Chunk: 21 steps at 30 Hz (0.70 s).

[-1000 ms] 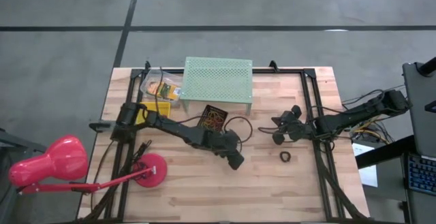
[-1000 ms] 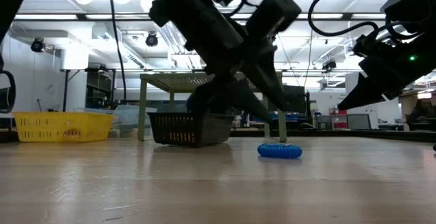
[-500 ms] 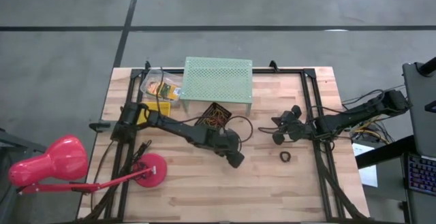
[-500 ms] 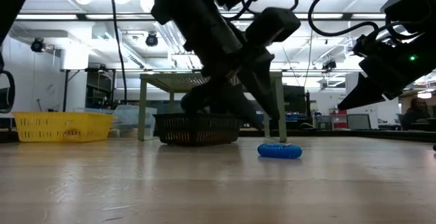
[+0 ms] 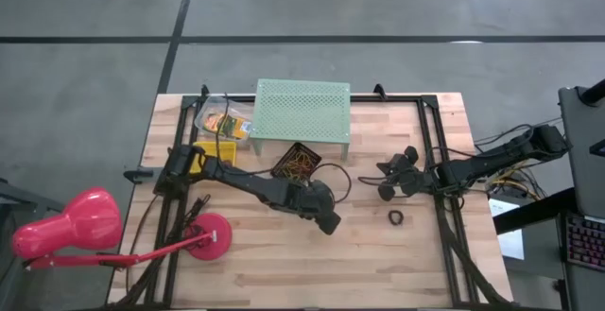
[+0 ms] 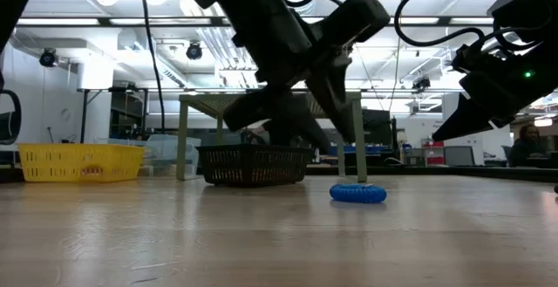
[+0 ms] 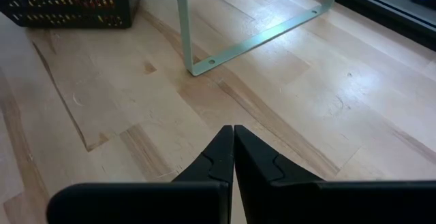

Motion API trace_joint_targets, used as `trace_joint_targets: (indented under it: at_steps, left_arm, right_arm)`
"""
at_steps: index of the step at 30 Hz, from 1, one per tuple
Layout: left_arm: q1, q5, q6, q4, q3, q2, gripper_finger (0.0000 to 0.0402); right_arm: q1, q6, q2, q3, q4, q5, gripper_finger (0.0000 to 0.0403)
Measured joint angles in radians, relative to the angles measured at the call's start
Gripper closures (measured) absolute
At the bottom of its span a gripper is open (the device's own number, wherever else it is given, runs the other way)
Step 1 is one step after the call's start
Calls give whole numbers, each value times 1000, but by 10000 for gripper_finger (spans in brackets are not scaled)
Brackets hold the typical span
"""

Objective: Pick & Place Office Desk Supplies
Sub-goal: Put the blue spring rubber band into the yellow bin

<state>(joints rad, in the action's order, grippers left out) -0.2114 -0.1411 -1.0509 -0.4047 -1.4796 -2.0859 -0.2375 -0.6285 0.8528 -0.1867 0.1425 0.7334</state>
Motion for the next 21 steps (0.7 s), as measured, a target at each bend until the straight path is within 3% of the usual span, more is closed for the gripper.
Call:
trace_joint_targets:
  at_steps: [21]
  left_arm:
    - [-14, 37, -274, 31, -5, -85, 275]
  right_arm:
    - [0, 0, 0, 0, 1, 0, 394]
